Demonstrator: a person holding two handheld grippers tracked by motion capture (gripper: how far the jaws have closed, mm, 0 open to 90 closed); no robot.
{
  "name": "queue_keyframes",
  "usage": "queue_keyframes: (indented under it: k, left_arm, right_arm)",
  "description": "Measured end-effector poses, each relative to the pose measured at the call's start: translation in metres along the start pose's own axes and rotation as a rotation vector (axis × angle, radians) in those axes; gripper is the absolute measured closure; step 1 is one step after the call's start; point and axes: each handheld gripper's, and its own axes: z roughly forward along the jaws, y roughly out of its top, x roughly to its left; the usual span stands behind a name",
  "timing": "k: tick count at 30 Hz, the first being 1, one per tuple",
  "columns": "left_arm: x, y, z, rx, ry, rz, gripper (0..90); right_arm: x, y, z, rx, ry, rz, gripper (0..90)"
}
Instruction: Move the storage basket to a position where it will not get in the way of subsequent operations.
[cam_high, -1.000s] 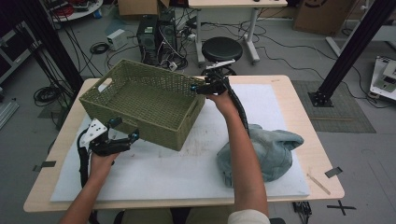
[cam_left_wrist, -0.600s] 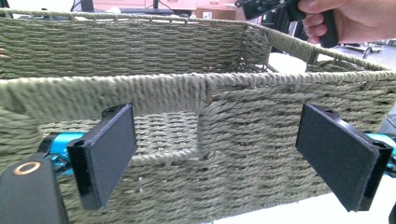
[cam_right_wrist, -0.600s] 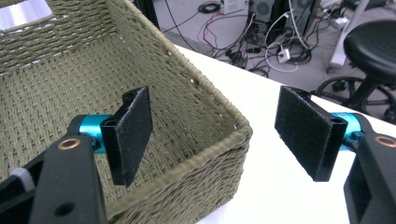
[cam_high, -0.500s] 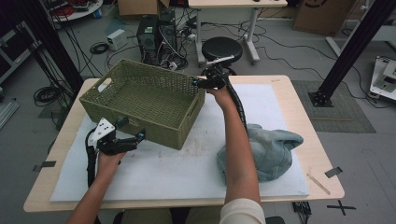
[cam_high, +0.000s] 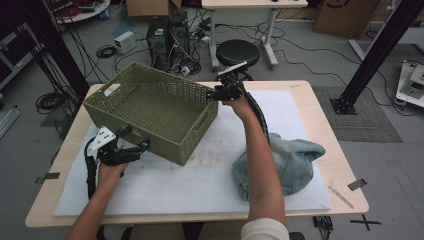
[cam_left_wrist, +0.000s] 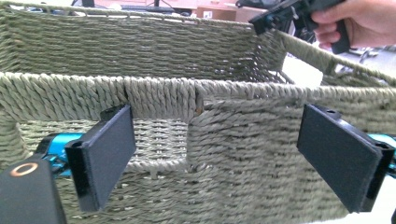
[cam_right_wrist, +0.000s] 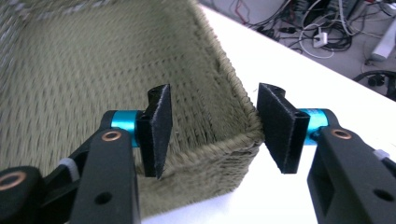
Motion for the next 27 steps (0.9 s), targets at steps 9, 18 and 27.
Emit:
queue_keyframes:
  k: [9, 18, 27]
  left_arm:
    - [0.014, 0.005, -0.003, 0.021, -0.087, -0.033, 8.6]
    - [0.028, 0.007, -0.002, 0.008, -0.171, -0.087, 8.6]
    - [0.033, 0.011, -0.012, -0.004, -0.182, -0.088, 9.8]
  right_arm:
    - [0.011, -0.022, -0.027, 0.008, 0.067, -0.001, 49.8]
    - [0.026, -0.049, -0.057, -0.017, 0.109, 0.03, 49.1]
    - [0.036, -0.065, -0.073, -0.03, 0.175, 0.039, 48.5]
